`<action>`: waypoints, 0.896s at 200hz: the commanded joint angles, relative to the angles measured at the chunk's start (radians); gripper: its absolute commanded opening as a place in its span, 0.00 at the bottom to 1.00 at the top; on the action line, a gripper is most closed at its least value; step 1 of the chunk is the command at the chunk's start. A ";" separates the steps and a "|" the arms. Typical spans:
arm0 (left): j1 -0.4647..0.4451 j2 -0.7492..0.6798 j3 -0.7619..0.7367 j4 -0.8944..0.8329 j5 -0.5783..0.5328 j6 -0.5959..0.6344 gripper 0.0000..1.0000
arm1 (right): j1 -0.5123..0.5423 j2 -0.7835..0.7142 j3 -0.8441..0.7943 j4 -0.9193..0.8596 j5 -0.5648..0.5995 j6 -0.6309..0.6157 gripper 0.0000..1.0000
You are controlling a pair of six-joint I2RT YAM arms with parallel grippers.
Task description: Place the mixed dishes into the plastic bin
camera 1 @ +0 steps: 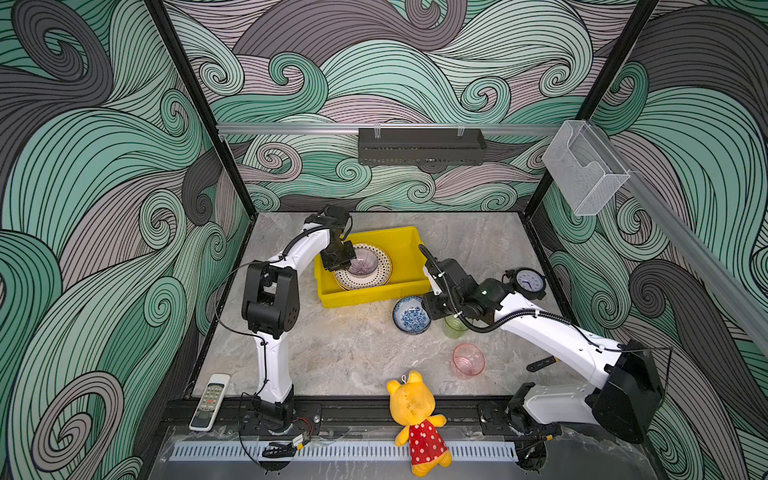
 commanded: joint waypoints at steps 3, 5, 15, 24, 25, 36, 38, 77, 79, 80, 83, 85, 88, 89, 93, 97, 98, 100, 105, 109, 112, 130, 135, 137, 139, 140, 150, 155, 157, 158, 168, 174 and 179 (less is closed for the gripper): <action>0.012 -0.019 0.022 -0.001 0.013 -0.008 0.17 | 0.008 0.019 0.035 -0.031 -0.011 0.009 0.43; 0.012 -0.021 0.022 0.000 0.014 -0.008 0.17 | 0.009 0.020 0.036 -0.032 -0.011 0.008 0.43; 0.012 -0.024 0.023 0.000 0.014 -0.006 0.17 | 0.011 0.026 0.040 -0.038 -0.010 0.009 0.43; 0.012 -0.029 0.022 -0.002 0.014 -0.005 0.18 | 0.012 0.030 0.044 -0.041 -0.010 0.009 0.43; 0.012 -0.029 0.022 -0.001 0.014 -0.005 0.18 | 0.012 0.030 0.044 -0.041 -0.010 0.009 0.43; 0.014 -0.034 0.022 -0.005 0.014 -0.002 0.18 | 0.015 0.038 0.047 -0.046 -0.009 0.011 0.44; 0.014 -0.037 0.022 -0.005 0.014 -0.001 0.18 | 0.016 0.038 0.048 -0.047 -0.009 0.011 0.44; 0.016 -0.081 0.015 -0.006 0.013 0.007 0.20 | 0.032 0.050 0.059 -0.067 0.003 0.015 0.45; 0.016 -0.083 0.015 -0.007 0.013 0.008 0.20 | 0.032 0.050 0.060 -0.066 0.003 0.014 0.46; 0.016 -0.084 0.015 -0.006 0.013 0.007 0.21 | 0.032 0.051 0.060 -0.067 0.004 0.015 0.46; 0.015 -0.089 0.015 -0.004 0.013 0.008 0.21 | 0.032 0.051 0.060 -0.069 0.006 0.014 0.46; 0.015 -0.090 0.014 -0.005 0.013 0.008 0.21 | 0.033 0.051 0.061 -0.071 0.007 0.014 0.46; 0.015 -0.095 0.014 -0.005 0.013 0.007 0.21 | 0.034 0.051 0.062 -0.072 0.008 0.014 0.46; 0.015 -0.096 0.013 -0.005 0.013 0.007 0.21 | 0.034 0.051 0.062 -0.073 0.009 0.016 0.46; 0.016 -0.101 0.011 -0.005 0.014 0.006 0.22 | 0.035 0.050 0.064 -0.075 0.012 0.016 0.46; 0.016 -0.107 0.011 -0.005 0.014 0.007 0.22 | 0.037 0.051 0.064 -0.078 0.014 0.017 0.46; 0.017 -0.108 0.010 -0.005 0.015 0.007 0.22 | 0.037 0.050 0.064 -0.078 0.015 0.018 0.46; 0.017 -0.112 0.010 -0.005 0.016 0.007 0.22 | 0.037 0.049 0.065 -0.079 0.019 0.018 0.46; 0.018 -0.120 0.011 -0.007 0.017 0.008 0.22 | 0.038 0.049 0.066 -0.082 0.022 0.021 0.46; 0.016 -0.126 0.008 -0.007 0.017 0.008 0.23 | 0.039 0.048 0.066 -0.085 0.027 0.022 0.46; 0.016 -0.131 0.007 -0.007 0.017 0.008 0.23 | 0.039 0.048 0.066 -0.085 0.030 0.024 0.46; 0.017 -0.164 -0.002 -0.007 0.017 0.011 0.23 | 0.044 0.042 0.066 -0.092 0.042 0.031 0.46; 0.017 -0.175 -0.004 -0.008 0.017 0.012 0.23 | 0.044 0.041 0.063 -0.092 0.045 0.034 0.47; 0.017 -0.179 -0.006 -0.008 0.017 0.012 0.23 | 0.045 0.040 0.063 -0.091 0.046 0.034 0.46; 0.017 -0.184 -0.008 -0.007 0.017 0.013 0.23 | 0.046 0.040 0.063 -0.091 0.046 0.034 0.46; 0.017 -0.186 -0.008 -0.008 0.017 0.013 0.23 | 0.046 0.039 0.063 -0.090 0.045 0.035 0.46; 0.017 -0.206 -0.017 -0.008 0.019 0.015 0.23 | 0.047 0.039 0.064 -0.093 0.048 0.039 0.47; 0.017 -0.217 -0.021 -0.008 0.020 0.018 0.24 | 0.050 0.038 0.063 -0.093 0.050 0.041 0.47; 0.017 -0.220 -0.023 -0.008 0.020 0.019 0.24 | 0.050 0.038 0.063 -0.095 0.050 0.040 0.47; 0.016 -0.223 -0.023 -0.008 0.021 0.020 0.24 | 0.050 0.038 0.063 -0.095 0.050 0.041 0.47; 0.017 -0.244 -0.032 -0.006 0.026 0.026 0.24 | 0.052 0.038 0.066 -0.098 0.055 0.043 0.47; 0.017 -0.256 -0.039 -0.005 0.030 0.029 0.24 | 0.054 0.037 0.066 -0.099 0.058 0.045 0.47; 0.017 -0.265 -0.044 -0.004 0.033 0.032 0.24 | 0.056 0.037 0.068 -0.101 0.059 0.046 0.47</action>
